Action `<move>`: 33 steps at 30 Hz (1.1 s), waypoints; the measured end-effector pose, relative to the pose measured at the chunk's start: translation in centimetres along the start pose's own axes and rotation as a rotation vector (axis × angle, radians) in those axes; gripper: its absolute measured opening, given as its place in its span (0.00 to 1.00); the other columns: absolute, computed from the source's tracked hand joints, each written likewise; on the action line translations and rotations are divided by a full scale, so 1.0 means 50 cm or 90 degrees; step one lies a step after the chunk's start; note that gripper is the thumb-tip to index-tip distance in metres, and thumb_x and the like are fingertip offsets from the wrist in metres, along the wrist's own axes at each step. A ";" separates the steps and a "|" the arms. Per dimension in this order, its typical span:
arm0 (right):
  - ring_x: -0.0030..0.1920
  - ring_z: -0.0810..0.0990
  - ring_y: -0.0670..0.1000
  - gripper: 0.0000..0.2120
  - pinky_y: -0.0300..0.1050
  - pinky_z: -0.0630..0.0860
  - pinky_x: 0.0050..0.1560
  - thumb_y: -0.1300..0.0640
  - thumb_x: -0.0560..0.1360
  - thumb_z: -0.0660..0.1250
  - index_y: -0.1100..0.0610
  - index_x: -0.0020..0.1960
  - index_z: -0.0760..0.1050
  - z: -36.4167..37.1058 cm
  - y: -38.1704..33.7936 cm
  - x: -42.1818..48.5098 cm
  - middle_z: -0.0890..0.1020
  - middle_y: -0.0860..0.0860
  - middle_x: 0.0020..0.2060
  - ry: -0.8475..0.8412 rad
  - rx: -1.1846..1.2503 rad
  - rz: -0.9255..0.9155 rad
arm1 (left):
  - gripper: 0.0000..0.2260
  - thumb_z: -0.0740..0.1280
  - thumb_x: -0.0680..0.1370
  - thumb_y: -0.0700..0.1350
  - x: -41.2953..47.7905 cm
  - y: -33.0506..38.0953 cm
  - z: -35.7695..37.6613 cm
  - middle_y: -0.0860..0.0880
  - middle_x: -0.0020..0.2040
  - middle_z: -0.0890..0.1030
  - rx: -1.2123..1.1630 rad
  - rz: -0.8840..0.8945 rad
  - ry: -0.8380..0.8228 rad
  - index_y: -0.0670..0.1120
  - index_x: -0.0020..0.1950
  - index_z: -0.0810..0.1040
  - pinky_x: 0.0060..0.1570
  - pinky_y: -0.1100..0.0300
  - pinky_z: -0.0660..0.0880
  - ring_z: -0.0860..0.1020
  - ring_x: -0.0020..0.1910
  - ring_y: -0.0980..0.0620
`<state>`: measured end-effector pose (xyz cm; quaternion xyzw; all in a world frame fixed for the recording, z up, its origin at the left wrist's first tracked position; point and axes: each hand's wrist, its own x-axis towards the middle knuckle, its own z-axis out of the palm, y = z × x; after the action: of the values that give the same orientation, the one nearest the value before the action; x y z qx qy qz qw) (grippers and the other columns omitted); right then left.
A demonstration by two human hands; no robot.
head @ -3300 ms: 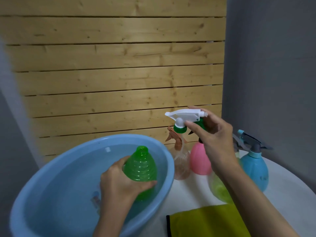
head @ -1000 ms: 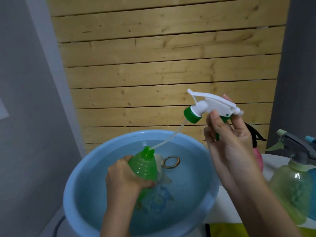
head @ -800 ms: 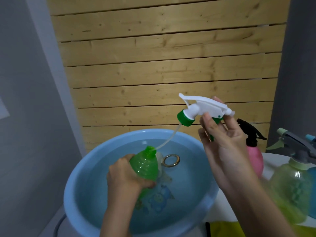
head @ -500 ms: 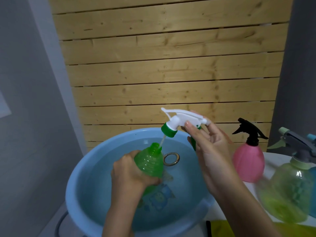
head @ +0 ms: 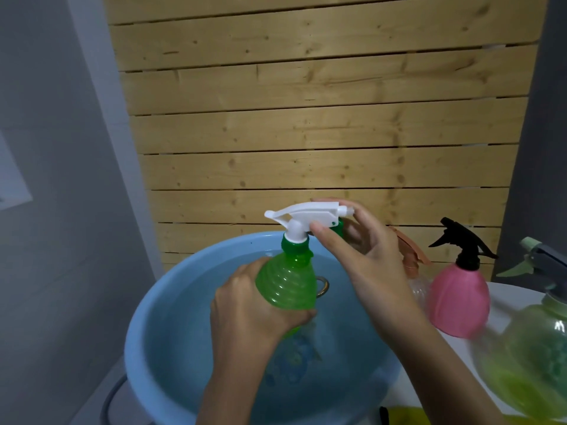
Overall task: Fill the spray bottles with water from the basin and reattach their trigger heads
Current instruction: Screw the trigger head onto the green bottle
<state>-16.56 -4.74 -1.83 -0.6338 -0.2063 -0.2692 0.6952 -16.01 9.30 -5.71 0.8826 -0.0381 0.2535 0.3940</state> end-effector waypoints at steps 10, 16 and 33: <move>0.53 0.81 0.59 0.08 0.46 0.80 0.54 0.62 0.77 0.64 0.63 0.54 0.69 -0.016 -0.010 0.041 0.82 0.60 0.48 -0.123 -0.016 0.040 | 0.25 0.70 0.43 0.70 -0.005 0.007 -0.004 0.60 0.39 0.81 -0.082 -0.061 0.005 0.67 0.38 0.75 0.44 0.59 0.77 0.80 0.43 0.58; 0.51 0.83 0.51 0.07 0.43 0.78 0.50 0.58 0.76 0.64 0.58 0.52 0.69 -0.010 -0.033 0.051 0.82 0.52 0.48 -0.181 -0.074 0.025 | 0.35 0.70 0.45 0.71 -0.008 0.005 -0.002 0.61 0.41 0.82 -0.114 -0.084 0.048 0.61 0.49 0.81 0.47 0.56 0.78 0.80 0.44 0.60; 0.56 0.81 0.43 0.20 0.33 0.76 0.51 0.63 0.66 0.73 0.55 0.57 0.78 -0.011 0.003 0.049 0.84 0.46 0.52 -0.218 -0.001 0.086 | 0.29 0.71 0.46 0.70 -0.013 0.012 -0.002 0.63 0.37 0.82 -0.124 -0.076 0.046 0.66 0.46 0.79 0.42 0.57 0.78 0.79 0.39 0.64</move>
<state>-14.59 -5.58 -0.48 -0.6834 -0.2783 -0.1105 0.6658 -16.76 8.87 -5.58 0.8312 0.0044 0.2562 0.4935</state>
